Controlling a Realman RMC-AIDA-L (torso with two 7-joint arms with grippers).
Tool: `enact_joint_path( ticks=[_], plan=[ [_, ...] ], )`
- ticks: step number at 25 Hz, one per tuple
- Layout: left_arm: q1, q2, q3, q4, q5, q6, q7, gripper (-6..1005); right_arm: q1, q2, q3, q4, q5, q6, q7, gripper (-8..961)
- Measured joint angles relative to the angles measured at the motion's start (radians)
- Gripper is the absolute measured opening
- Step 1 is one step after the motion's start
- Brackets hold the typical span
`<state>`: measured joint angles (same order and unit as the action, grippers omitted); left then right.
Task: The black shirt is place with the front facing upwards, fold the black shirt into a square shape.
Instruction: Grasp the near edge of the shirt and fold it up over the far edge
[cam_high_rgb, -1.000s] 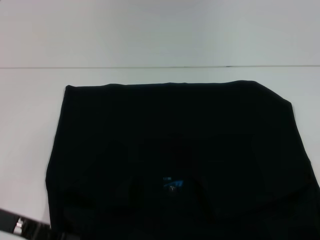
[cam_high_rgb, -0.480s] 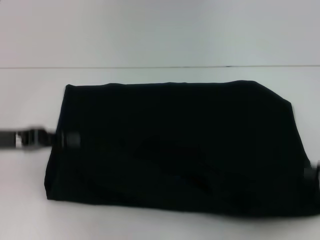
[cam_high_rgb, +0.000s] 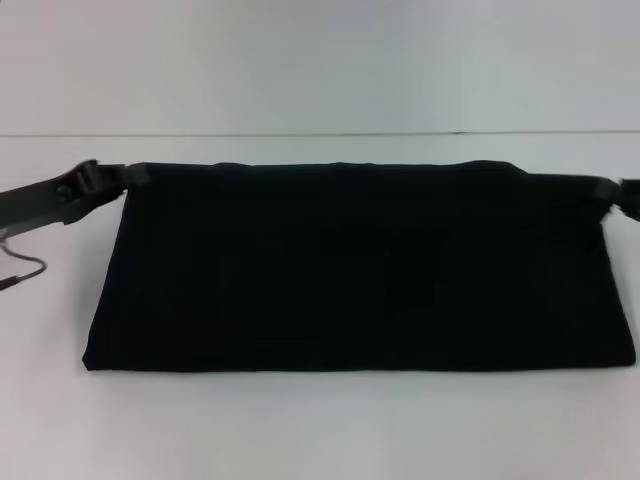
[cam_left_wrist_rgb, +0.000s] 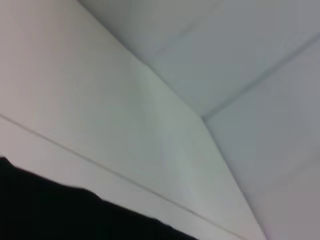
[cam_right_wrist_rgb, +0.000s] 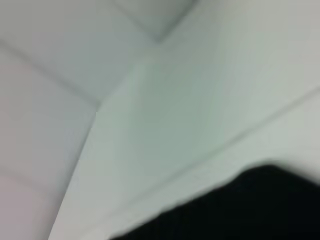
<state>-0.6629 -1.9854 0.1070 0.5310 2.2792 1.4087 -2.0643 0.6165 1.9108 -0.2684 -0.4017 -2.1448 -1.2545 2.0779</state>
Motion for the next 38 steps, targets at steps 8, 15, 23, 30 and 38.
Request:
enact_joint_path(
  ticks=[8,15,23,30,38],
  plan=[
    [-0.053,-0.058,0.003,-0.053,-0.057,-0.239,0.138,27,0.056,0.124,0.000,0.001,0.177,0.245,-0.241,67],
    [-0.088,-0.092,0.004,-0.063,-0.148,-0.373,0.239,28,0.119,0.159,-0.001,0.004,0.207,0.372,-0.390,67],
    [-0.132,-0.152,0.003,-0.088,-0.268,-0.546,0.437,27,0.158,0.178,-0.001,0.061,0.327,0.506,-0.628,66],
    [-0.141,-0.178,0.001,-0.161,-0.436,-0.611,0.690,28,0.161,0.181,-0.002,0.103,0.422,0.542,-0.819,97],
    [-0.132,-0.180,-0.007,-0.280,-0.666,-0.623,1.029,29,0.172,0.184,-0.002,0.156,0.544,0.603,-1.013,217]
  ],
)
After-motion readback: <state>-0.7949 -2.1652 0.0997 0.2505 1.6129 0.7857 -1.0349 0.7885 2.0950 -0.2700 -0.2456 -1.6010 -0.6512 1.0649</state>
